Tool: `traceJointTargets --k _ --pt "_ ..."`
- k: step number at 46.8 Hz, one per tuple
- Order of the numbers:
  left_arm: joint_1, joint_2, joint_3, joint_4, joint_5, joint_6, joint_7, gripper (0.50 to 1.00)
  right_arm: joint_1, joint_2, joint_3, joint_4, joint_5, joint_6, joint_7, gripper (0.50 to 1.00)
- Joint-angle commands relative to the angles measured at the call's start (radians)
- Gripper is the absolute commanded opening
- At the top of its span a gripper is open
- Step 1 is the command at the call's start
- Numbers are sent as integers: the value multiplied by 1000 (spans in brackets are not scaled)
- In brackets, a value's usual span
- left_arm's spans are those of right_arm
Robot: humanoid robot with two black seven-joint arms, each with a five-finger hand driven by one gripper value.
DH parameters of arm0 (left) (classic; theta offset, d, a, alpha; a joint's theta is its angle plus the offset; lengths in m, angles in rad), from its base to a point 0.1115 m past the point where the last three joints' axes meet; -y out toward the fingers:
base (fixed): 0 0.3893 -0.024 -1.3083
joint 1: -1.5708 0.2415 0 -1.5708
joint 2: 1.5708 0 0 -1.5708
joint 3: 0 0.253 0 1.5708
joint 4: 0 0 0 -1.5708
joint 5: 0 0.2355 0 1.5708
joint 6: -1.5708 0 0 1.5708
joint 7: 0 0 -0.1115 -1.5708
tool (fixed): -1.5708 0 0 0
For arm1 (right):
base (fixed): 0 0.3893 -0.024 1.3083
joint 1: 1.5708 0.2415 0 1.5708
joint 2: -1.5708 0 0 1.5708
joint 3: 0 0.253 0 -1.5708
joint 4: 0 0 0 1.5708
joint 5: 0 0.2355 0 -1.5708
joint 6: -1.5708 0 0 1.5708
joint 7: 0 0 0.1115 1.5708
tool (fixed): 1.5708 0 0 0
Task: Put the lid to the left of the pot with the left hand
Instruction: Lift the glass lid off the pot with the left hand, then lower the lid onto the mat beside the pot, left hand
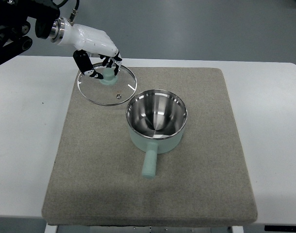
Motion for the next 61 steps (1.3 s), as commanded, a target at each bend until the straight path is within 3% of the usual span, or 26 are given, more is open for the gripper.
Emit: traceJointTargets --k 1,27,61 --pt "1 20 0 0 0 0 0 500 0 0 0 -1 0 0 0 924" --pt "84 173 -4 -103 0 30 0 500 0 0 0 -1 0 0 0 924" --pt "242 159 -12 -86 -34 256 0 500 0 0 0 -1 0 0 0 921"
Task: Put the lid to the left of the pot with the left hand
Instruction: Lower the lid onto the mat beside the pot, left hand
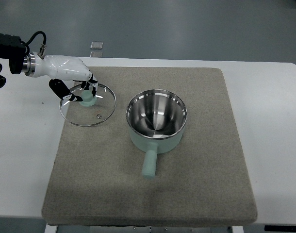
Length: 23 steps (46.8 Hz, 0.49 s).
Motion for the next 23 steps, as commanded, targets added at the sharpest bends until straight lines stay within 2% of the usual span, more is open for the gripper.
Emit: traceJointTargets --k 1,8,23 --pt "15 0 2 5 -18 40 0 500 0 0 0 -1 0 0 0 923" --pt "42 0 1 15 -22 80 0 500 0 0 0 1 0 0 0 924" --pt "77 -2 -3 17 -24 85 0 500 0 0 0 -1 0 0 0 923"
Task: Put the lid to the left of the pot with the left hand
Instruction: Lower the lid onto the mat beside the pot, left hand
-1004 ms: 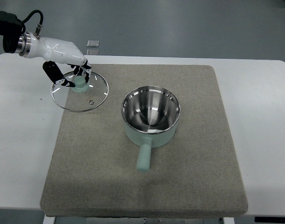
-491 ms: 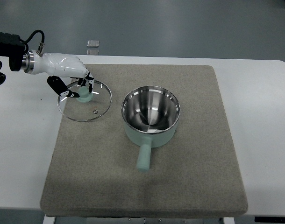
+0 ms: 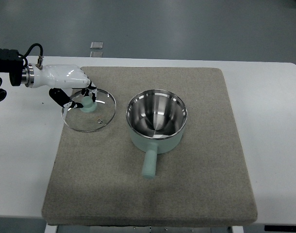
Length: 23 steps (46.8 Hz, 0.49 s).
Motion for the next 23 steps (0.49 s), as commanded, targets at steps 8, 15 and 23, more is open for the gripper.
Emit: traceJointTargets --k 8,15,23 --pt "2 -5 -3 12 -35 17 0 500 0 0 0 1 0 0 0 923" --pt "11 -10 5 15 -41 29 0 500 0 0 0 0 0 0 0 924" --pt "17 -14 11 23 -40 25 0 500 0 0 0 0 -2 0 0 924"
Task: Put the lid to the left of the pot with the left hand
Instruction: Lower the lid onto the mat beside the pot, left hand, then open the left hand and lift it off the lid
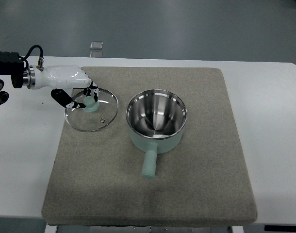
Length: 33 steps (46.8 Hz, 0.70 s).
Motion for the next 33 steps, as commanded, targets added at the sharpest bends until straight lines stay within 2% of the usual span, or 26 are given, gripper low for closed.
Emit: traceJointTargets --k 1,15,18,21,26,29,33 --pt "1 -3 4 0 3 -5 0 500 0 0 0 0 0 0 0 924" --pt "1 -6 1 14 0 -3 0 505 0 0 0 0 0 0 0 921" --pt "12 -6 1 14 -2 -2 0 597 0 0 0 0 0 0 0 921" --pt "19 -6 0 14 0 0 0 655 0 0 0 0 -2 0 0 924" --pt "19 -6 -5 14 -2 1 0 705 0 0 0 0 0 0 0 924" --pt "19 -6 -6 14 -2 1 0 754 0 0 0 1 0 0 0 924" --pt "19 -6 -8 14 -2 1 0 767 0 0 0 0 0 0 0 924"
